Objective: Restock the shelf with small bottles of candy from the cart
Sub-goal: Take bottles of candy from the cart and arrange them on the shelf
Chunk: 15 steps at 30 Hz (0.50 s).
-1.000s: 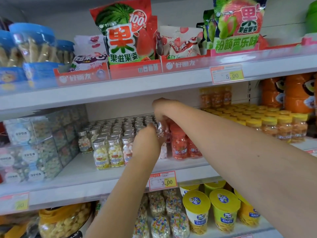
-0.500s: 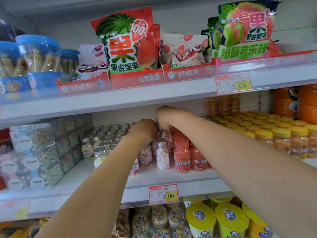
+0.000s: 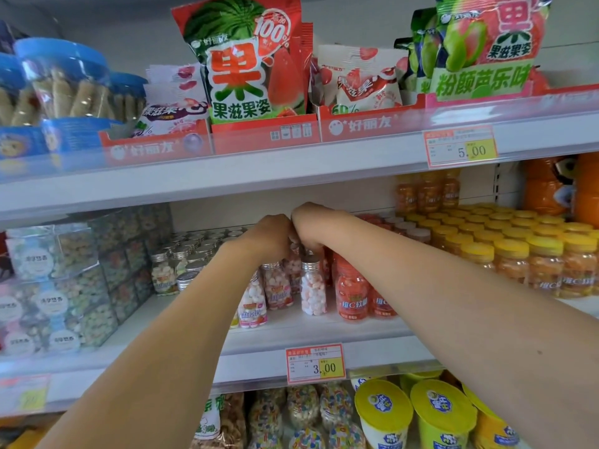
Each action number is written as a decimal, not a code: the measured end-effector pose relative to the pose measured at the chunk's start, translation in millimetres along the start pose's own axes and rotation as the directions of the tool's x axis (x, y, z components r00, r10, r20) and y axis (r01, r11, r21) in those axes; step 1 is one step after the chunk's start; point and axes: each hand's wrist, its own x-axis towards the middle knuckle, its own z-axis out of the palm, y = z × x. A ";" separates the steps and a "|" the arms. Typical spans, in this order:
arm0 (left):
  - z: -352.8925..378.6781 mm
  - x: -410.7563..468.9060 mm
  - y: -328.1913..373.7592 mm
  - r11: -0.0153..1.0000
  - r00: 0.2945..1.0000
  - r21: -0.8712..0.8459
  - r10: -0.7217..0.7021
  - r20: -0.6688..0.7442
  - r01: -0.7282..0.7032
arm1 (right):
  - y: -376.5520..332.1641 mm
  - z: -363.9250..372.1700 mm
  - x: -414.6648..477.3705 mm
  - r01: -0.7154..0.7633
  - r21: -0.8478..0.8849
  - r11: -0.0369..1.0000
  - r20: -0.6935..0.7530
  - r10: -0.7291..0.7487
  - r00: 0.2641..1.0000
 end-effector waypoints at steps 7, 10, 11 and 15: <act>1.0 -5.0 -8.7 0.993 0.998 -0.117 0.012 -0.056 -0.019 | 12.4 3.6 -8.9 0.041 0.025 0.999 -0.114 -0.038 0.993; -2.8 -16.2 -15.3 0.969 0.984 -0.247 -0.026 -0.177 -0.019 | 24.6 -5.1 -22.8 0.194 0.157 0.968 -0.168 -0.167 0.971; -4.8 -21.1 -18.4 0.965 0.975 -0.264 -0.049 -0.219 -0.011 | 28.2 -8.9 -28.4 0.235 0.246 0.940 -0.181 -0.194 0.964; -9.5 -39.9 -37.0 0.962 0.941 -0.252 -0.175 -0.289 0.102 | 31.9 -11.5 -50.3 0.294 0.313 0.903 -0.018 -0.304 0.953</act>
